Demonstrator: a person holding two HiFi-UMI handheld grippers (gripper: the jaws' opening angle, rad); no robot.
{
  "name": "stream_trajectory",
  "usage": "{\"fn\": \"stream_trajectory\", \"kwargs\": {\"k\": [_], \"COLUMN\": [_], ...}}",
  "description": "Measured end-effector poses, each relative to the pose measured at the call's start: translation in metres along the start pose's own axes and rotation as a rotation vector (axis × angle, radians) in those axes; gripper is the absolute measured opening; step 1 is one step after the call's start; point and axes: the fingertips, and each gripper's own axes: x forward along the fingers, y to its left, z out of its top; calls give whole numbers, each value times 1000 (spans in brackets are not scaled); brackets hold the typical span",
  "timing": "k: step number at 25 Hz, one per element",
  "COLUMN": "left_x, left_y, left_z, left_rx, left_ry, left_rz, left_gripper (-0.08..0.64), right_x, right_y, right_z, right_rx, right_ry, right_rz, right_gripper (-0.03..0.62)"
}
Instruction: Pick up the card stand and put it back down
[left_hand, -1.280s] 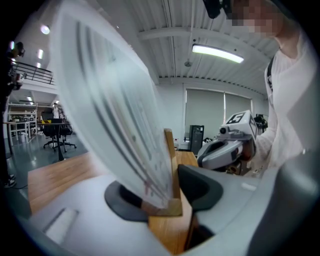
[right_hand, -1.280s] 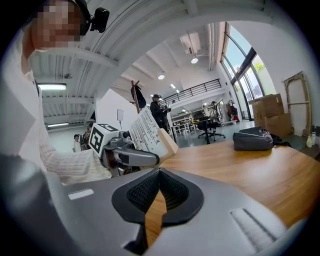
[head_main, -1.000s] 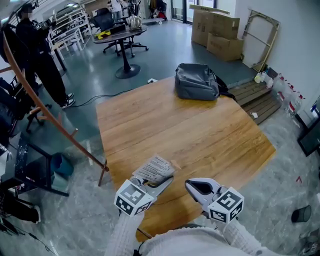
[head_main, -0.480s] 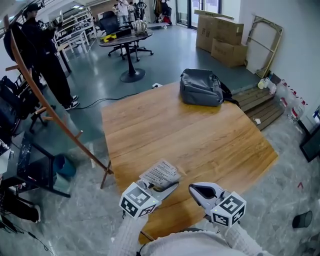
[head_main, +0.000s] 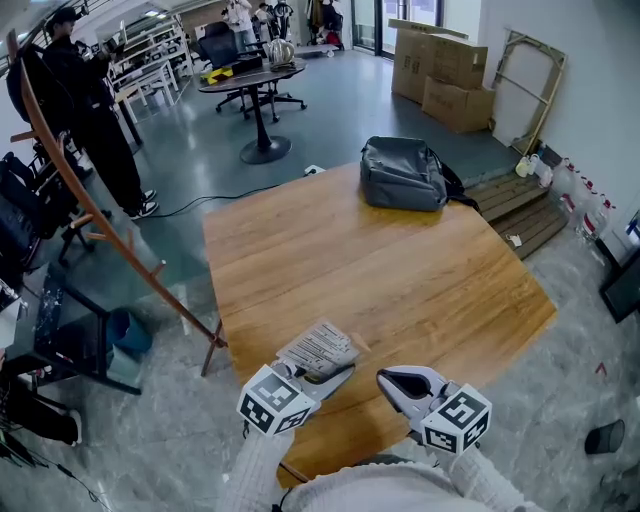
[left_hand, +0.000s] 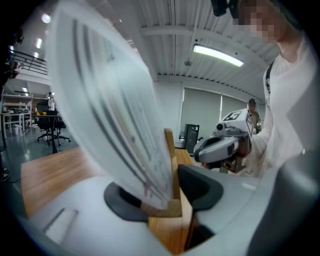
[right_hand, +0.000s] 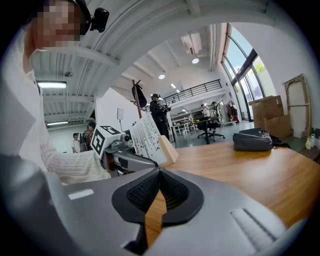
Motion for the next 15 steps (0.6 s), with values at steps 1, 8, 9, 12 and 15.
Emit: {"fn": "stream_trajectory", "kwargs": {"k": [1,8,9,12,15], "left_x": [1,17,21,31,46], "left_y": [0,8,9,13,20], "left_z": [-1,-28,-35,-51,-70], "left_rx": [-1,34,35,35,60], "left_ry": [2,82,99,131,167], "left_rz": [-3,-22,-29,-46,-55], "left_gripper": [189,189,187,187,187], "right_x": [0,7,7,11,15], "right_y": [0,-9,-12,-19,-29], "right_z": [-1,-19,-22,-30,-38], "right_rx": [4,54,64,90,114], "right_ry": [4,41,45,53,62], "right_rz": [-1,-21,-25,-38,-53], "right_gripper": [-3,-3,-3,-3,-3]}}
